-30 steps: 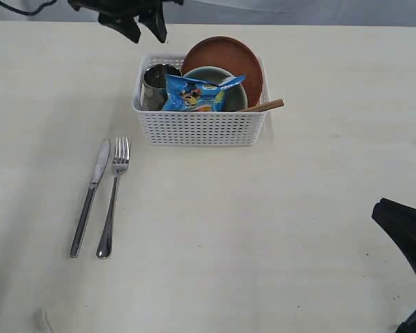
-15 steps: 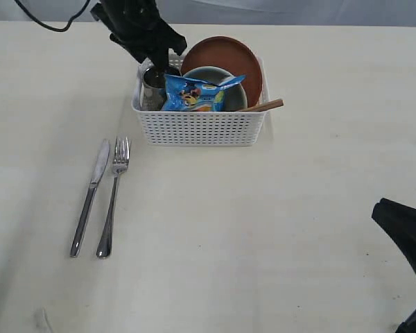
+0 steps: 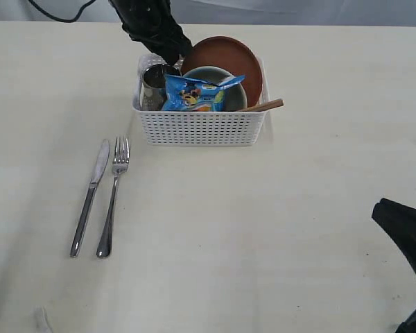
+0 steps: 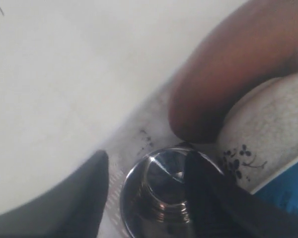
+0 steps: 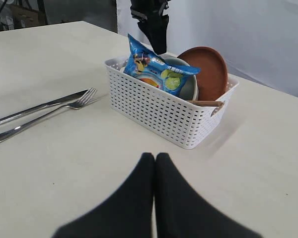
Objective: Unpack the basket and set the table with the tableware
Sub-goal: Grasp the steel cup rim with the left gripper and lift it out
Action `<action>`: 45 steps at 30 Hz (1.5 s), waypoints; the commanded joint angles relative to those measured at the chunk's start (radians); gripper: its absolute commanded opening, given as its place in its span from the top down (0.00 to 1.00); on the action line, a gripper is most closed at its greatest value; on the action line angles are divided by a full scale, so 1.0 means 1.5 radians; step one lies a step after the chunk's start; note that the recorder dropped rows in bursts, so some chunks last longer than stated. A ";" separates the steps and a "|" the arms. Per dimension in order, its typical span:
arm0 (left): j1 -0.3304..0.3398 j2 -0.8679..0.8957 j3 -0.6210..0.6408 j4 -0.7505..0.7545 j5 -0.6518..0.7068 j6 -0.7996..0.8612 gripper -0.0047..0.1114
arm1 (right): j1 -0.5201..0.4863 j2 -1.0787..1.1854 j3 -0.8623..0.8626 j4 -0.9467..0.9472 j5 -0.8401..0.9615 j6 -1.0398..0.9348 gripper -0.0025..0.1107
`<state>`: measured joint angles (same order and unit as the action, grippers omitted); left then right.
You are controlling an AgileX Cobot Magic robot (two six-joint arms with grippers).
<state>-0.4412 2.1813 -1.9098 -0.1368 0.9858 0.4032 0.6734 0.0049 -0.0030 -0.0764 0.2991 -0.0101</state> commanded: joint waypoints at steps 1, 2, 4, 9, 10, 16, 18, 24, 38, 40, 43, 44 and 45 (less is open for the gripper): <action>0.001 -0.008 -0.003 -0.028 0.013 0.032 0.56 | 0.003 -0.003 0.002 -0.002 -0.001 -0.002 0.97; 0.001 -0.008 -0.003 -0.042 0.016 0.044 0.56 | 0.003 -0.003 0.002 -0.002 -0.001 -0.002 0.97; 0.001 -0.008 -0.003 -0.057 0.026 0.053 0.56 | 0.003 -0.003 0.002 -0.002 -0.001 -0.002 0.97; 0.001 0.005 -0.003 -0.043 0.026 0.055 0.56 | 0.003 -0.003 0.002 -0.002 -0.001 -0.002 0.97; 0.001 0.009 -0.003 -0.033 0.026 0.055 0.56 | 0.003 -0.003 0.002 -0.002 -0.001 -0.002 0.97; 0.001 0.023 -0.003 0.012 0.009 0.003 0.56 | 0.003 -0.003 0.002 -0.002 -0.001 -0.002 0.97; 0.001 0.029 -0.003 0.015 0.015 0.003 0.56 | 0.003 -0.003 0.002 -0.002 -0.001 -0.002 0.97; 0.001 0.049 -0.003 0.015 0.025 -0.011 0.56 | 0.003 -0.003 0.002 -0.002 -0.001 -0.002 0.97; 0.001 0.050 -0.003 0.017 0.022 -0.011 0.96 | 0.003 -0.003 0.002 -0.002 -0.001 -0.002 0.97; 0.001 0.050 -0.003 0.020 0.023 -0.011 0.96 | 0.003 -0.003 0.002 -0.002 -0.001 -0.002 0.97; 0.001 0.042 -0.003 0.024 0.023 -0.011 0.96 | 0.003 -0.003 0.002 -0.002 -0.001 -0.002 0.97; 0.001 0.036 -0.003 0.029 0.023 -0.011 0.96 | 0.003 -0.003 0.002 -0.002 -0.001 -0.002 0.97; 0.001 0.032 -0.003 0.034 0.023 -0.011 0.96 | 0.003 -0.003 0.002 -0.002 -0.001 -0.002 0.97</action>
<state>-0.4386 2.2574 -1.9098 -0.0974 1.0222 0.3957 0.6734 0.0049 -0.0030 -0.0764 0.2991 -0.0101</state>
